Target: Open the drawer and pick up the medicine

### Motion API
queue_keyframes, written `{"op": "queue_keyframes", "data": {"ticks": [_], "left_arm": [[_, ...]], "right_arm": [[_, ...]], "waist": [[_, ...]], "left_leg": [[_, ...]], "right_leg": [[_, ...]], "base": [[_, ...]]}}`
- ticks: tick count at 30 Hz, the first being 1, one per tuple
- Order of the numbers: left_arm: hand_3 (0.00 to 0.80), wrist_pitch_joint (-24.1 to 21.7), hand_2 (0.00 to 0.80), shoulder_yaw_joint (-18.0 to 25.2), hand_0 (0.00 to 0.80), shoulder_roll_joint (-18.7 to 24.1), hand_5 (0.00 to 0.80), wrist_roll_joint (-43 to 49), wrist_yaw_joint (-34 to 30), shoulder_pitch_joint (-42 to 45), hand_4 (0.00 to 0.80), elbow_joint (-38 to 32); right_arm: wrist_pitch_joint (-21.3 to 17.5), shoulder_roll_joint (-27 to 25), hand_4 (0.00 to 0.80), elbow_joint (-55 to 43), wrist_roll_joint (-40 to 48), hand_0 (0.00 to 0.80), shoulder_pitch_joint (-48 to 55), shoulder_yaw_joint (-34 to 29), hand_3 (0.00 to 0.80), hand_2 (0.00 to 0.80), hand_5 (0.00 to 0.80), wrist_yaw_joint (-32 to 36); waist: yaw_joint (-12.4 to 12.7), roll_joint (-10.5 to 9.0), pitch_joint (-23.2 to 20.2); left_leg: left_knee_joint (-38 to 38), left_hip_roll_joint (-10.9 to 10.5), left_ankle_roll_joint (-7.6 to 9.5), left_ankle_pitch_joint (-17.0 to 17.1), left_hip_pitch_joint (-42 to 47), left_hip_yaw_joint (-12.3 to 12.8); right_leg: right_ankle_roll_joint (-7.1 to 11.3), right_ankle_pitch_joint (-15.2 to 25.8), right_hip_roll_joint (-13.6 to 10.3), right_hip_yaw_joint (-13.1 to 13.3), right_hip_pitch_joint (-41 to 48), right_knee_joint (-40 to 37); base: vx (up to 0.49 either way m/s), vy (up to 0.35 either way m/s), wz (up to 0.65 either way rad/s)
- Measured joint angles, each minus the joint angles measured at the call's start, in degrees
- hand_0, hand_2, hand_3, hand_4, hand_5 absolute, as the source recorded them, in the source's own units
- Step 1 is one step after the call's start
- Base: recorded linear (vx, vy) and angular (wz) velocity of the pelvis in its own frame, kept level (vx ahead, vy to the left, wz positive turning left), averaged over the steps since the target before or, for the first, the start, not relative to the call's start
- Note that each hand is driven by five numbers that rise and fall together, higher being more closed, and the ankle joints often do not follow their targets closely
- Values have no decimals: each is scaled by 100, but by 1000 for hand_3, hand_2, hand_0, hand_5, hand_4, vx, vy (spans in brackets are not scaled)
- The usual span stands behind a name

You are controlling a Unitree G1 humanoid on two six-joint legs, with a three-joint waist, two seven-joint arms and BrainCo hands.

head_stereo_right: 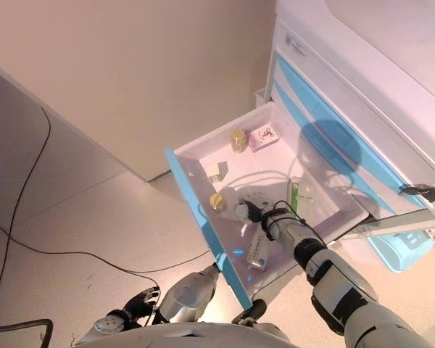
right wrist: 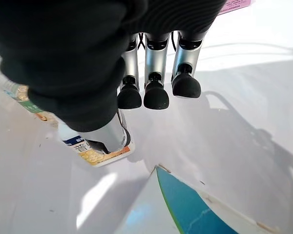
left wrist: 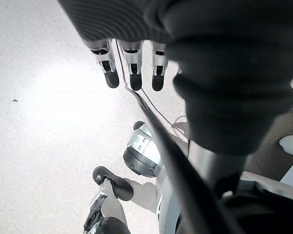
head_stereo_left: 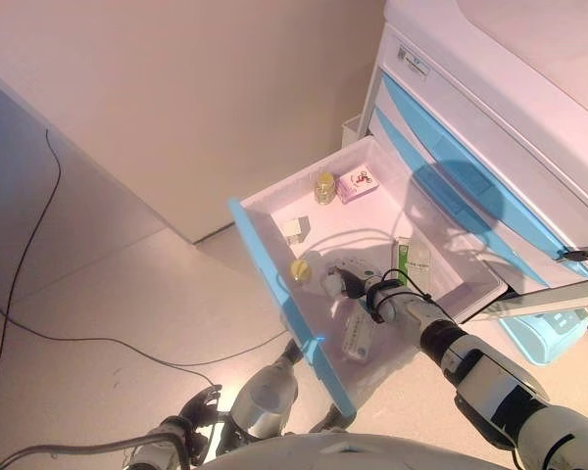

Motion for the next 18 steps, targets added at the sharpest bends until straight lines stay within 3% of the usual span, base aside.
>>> {"op": "queue_keyframes", "data": {"ticks": [6,8,10,13,18], "left_arm": [[0,28,0,38,0,9,0,20,0,-42,0,0],[0,156,0,114,0,49,0,63,0,-85,0,-9],[0,296,0,234,0,143,0,99,-8,-120,0,-4],[0,537,0,534,0,325,0,181,-26,-205,0,5],[0,667,0,785,0,778,0,274,-89,-233,0,10]], "right_arm": [[5,-94,800,-316,0,800,6,6,800,800,800,481],[20,-284,800,-956,202,800,33,14,800,800,800,1164],[59,-480,800,-1601,533,800,33,18,800,800,800,1883],[294,-1218,800,-3114,1492,800,-84,71,800,800,800,3387],[530,-2134,800,-4264,2925,800,-712,22,800,800,800,4843]], "waist": [[-12,-87,47],[-15,-177,92],[-99,-326,73],[-224,-546,-29],[-587,-968,-358]], "left_leg": [[-2,10,0,-1,55,12],[-7,24,-2,-3,118,84],[-18,45,-7,-23,181,175],[-42,65,19,-48,300,403],[-115,130,65,-112,520,801]], "right_leg": [[0,0,2,18,43,-7],[-2,1,0,93,70,-3],[-2,2,4,328,80,-9],[-11,16,-10,650,80,14],[-5,22,-16,1049,91,87]], "base": [[-1,-5,-1],[14,-30,-16],[20,-17,-24],[34,-11,-37],[20,6,-43]]}}
